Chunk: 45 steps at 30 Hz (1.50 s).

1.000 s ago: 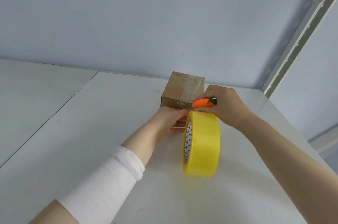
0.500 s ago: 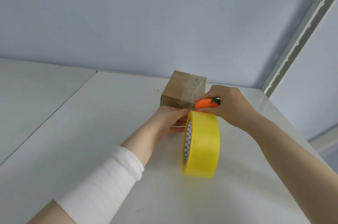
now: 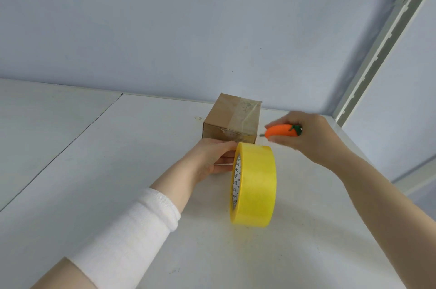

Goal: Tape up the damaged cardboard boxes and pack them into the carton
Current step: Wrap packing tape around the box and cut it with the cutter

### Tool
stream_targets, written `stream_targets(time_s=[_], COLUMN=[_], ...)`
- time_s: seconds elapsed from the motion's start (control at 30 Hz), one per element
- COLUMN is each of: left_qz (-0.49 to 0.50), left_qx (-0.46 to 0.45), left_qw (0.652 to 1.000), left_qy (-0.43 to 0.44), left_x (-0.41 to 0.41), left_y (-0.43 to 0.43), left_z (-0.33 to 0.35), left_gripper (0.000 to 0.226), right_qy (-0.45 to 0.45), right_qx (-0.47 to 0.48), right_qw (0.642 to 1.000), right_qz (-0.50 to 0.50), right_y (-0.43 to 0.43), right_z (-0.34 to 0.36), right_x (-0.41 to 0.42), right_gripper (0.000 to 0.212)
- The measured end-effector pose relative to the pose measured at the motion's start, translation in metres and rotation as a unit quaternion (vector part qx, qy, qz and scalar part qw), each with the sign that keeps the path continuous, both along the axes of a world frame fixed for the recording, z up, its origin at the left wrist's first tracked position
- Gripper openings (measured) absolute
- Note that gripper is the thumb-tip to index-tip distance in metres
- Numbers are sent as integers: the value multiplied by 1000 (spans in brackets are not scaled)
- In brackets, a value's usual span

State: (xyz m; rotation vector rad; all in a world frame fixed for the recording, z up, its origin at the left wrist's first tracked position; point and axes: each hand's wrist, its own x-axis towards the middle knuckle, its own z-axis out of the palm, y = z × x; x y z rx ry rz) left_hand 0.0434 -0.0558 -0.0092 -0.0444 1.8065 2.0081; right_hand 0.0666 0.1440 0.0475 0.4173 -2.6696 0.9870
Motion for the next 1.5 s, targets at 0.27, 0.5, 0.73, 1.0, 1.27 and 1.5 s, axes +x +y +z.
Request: stream_targets(time_s=[0.27,0.5,0.73,1.0,1.27,1.5], left_qz=[-19,76,138,172,191,135], left_qx=[-5,11,-33,-51,-55,-101], left_qw=[994,933,904,916,925,945], left_qy=[112,351,404,359,324,282], left_x=[21,41,22,17,9,9], left_y=[-4,-27,-77,-125,-137,-132], left_z=[16,19,30,29,29,25], left_gripper=[10,16,18,15,15,24], right_qy=[-46,-1,-70,-144,-104,10], right_qx=[-124,-261,-407,-385,-270,-236], right_qw=[990,965,907,903,947,971], right_qz=[-46,13,82,125,140,18], right_y=[-23,-47,-120,-183,-198,-200], right_z=[-20,1,4,-3,-5,-11], right_x=[-14,0,-14,-34,-30,-33], right_gripper=[12,11,14,14,27,24])
